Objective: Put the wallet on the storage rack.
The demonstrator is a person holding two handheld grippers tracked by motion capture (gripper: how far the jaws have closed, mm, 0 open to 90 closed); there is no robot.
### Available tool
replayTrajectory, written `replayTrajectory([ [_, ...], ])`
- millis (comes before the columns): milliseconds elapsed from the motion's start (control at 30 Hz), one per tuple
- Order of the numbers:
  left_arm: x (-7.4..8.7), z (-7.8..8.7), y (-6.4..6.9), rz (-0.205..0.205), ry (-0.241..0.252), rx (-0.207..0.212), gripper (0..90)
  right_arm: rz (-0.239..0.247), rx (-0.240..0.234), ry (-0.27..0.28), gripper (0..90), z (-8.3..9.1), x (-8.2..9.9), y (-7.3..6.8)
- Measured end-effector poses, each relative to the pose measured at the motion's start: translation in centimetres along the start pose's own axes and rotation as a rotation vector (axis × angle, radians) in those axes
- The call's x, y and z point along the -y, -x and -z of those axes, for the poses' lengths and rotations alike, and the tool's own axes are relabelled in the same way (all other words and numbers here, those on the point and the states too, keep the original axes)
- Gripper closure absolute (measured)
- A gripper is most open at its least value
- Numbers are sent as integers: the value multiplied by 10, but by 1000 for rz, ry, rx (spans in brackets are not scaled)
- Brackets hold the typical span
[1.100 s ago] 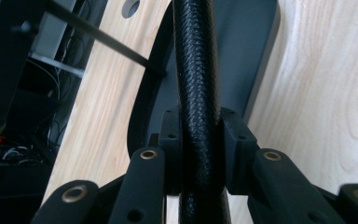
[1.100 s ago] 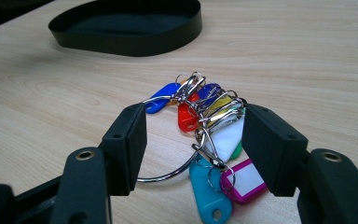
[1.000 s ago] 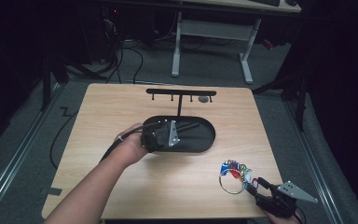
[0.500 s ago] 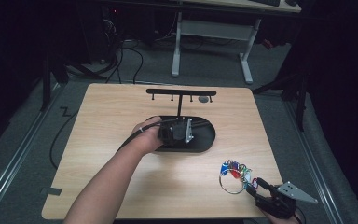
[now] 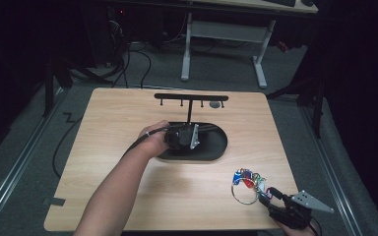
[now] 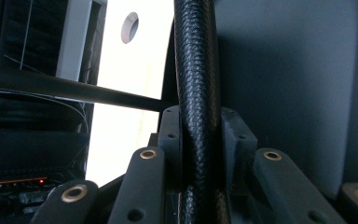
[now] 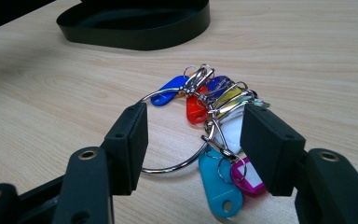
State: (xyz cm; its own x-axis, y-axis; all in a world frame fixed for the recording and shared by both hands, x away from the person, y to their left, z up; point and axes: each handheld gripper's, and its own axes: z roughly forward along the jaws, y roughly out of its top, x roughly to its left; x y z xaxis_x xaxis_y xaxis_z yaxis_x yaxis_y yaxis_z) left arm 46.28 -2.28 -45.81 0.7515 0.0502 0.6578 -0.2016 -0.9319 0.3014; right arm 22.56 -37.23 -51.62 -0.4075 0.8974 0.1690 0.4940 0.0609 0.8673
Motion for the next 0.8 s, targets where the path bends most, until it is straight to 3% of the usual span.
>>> replayTrajectory([
  [167,5,-7,3,-27,0,-3,733,-5,-3,-1,425,0,0,0],
  [400,14,-13,7,-53,-68,-2,726,-1,-5,-5,428,-1,0,0],
  [533,14,-12,7,-29,-101,5,712,2,-7,-9,428,-2,0,-2],
  [800,16,-6,11,83,-73,72,612,-2,-9,-8,428,0,0,-2],
])
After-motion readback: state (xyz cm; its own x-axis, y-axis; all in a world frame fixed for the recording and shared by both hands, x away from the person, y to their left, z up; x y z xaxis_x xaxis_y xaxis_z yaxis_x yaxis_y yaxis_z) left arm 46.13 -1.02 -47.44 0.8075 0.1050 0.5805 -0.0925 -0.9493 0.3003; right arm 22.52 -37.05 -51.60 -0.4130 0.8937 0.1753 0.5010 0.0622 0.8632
